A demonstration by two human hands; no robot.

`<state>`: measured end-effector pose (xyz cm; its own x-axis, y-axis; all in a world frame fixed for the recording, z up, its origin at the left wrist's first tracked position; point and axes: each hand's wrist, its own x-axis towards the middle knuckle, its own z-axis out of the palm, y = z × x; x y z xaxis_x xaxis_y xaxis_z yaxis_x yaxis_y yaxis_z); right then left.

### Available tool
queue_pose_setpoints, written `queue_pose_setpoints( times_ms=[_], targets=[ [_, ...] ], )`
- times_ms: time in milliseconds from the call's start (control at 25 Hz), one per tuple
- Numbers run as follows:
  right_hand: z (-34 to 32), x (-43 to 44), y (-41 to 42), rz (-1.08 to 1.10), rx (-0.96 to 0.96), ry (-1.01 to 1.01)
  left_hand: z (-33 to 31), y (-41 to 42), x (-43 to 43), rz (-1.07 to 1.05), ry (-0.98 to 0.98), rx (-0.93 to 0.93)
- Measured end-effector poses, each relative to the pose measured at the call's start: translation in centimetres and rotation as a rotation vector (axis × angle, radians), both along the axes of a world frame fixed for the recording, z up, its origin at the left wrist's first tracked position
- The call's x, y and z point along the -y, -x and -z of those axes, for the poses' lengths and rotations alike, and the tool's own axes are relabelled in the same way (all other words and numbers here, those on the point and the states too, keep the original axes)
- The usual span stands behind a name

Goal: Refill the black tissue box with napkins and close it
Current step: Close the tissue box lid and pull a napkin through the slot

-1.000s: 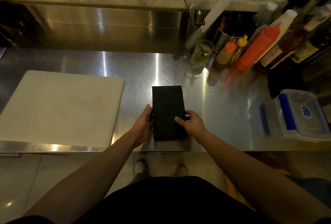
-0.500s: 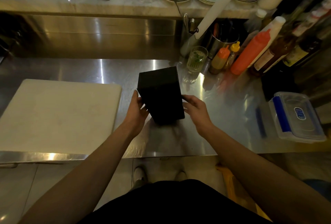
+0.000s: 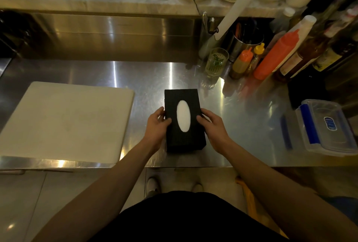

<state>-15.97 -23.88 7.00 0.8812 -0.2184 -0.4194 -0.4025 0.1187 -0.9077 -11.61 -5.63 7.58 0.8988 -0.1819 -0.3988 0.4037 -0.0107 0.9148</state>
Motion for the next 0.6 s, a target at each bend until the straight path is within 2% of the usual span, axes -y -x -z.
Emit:
queue_pose_setpoints(
  times_ms=[400,600],
  targets=[
    [3.6,-0.3,2.1,-0.134,-0.050,0.294,4.2,2.9,-0.4,0.115,-0.170,0.151],
    [4.4,-1.2,1.4,-0.350,0.046,0.838,5.4,2.9,-0.4,0.096,-0.242,0.113]
  ],
)
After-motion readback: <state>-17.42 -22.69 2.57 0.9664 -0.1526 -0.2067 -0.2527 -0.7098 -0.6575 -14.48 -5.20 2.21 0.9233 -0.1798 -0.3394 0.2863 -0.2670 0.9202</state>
